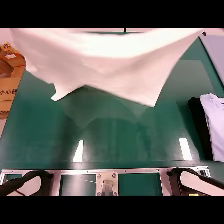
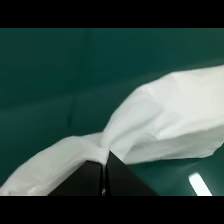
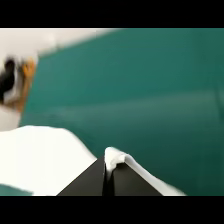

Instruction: Fold the shirts.

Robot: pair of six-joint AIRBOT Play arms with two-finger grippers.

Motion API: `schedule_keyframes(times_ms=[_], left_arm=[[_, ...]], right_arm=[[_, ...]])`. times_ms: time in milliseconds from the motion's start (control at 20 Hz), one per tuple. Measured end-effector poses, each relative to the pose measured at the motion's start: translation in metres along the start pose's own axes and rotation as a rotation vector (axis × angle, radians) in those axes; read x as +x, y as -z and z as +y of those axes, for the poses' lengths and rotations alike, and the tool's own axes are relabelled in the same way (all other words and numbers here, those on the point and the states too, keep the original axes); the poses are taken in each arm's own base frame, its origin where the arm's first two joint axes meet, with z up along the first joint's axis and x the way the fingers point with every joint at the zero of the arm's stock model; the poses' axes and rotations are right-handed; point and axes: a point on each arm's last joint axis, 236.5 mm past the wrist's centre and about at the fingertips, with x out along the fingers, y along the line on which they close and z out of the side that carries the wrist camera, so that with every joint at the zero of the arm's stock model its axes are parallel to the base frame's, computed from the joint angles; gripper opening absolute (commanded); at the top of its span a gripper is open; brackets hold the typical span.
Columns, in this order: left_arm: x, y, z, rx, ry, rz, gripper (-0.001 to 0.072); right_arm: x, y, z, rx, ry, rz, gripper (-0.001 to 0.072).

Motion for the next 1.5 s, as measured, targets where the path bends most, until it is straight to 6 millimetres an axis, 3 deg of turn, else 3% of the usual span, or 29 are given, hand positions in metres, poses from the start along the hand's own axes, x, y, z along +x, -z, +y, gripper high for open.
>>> schedule_keyframes(times_ms=[150,300,450,550,700,800,900,1000,1100,1250,1350,1500], left_arm=[[-0.073,-0.057,-0.051,0.106,0.01,-0.26,0.0023],[-0.137,-0.082,-0.091,0.189,-0.005,-0.441,0.0023],[-0.172,-0.089,-0.107,0.231,-0.037,-0.528,0.0024],[-0.169,-0.084,-0.1,0.21,-0.057,-0.515,0.0023],[-0.126,-0.063,-0.065,0.12,-0.076,-0.404,0.0023],[-0.076,-0.036,-0.031,0.03,-0.079,-0.282,0.0024],[-0.014,0.005,0.007,-0.079,-0.071,-0.13,0.0024],[0.047,0.052,0.036,-0.172,-0.049,0.011,0.0024],[0.113,0.113,0.062,-0.247,-0.03,0.165,0.0023],[0.195,0.203,0.097,-0.359,-0.033,0.347,0.0023],[0.232,0.253,0.119,-0.423,-0.058,0.422,0.0023],[0.267,0.3,0.142,-0.479,-0.101,0.459,0.0023]], right_arm=[[-0.085,-0.032,0.065,-0.085,-0.026,-0.243,0.002],[-0.15,-0.041,0.111,-0.145,-0.03,-0.427,0.0019],[-0.179,-0.043,0.127,-0.168,-0.019,-0.512,0.0019],[-0.176,-0.045,0.119,-0.157,0.004,-0.514,0.0019],[-0.141,-0.047,0.08,-0.086,0.044,-0.447,0.002],[-0.099,-0.04,0.034,-0.017,0.086,-0.355,0.0019],[-0.044,-0.02,-0.021,0.058,0.127,-0.232,0.0019],[0.014,0.013,-0.073,0.13,0.156,-0.108,0.0019],[0.072,0.059,-0.129,0.199,0.2,0.02,0.002],[0.141,0.128,-0.2,0.301,0.264,0.164,0.002],[0.172,0.17,-0.243,0.363,0.312,0.232,0.002],[0.202,0.215,-0.291,0.446,0.361,0.284,0.0019]])
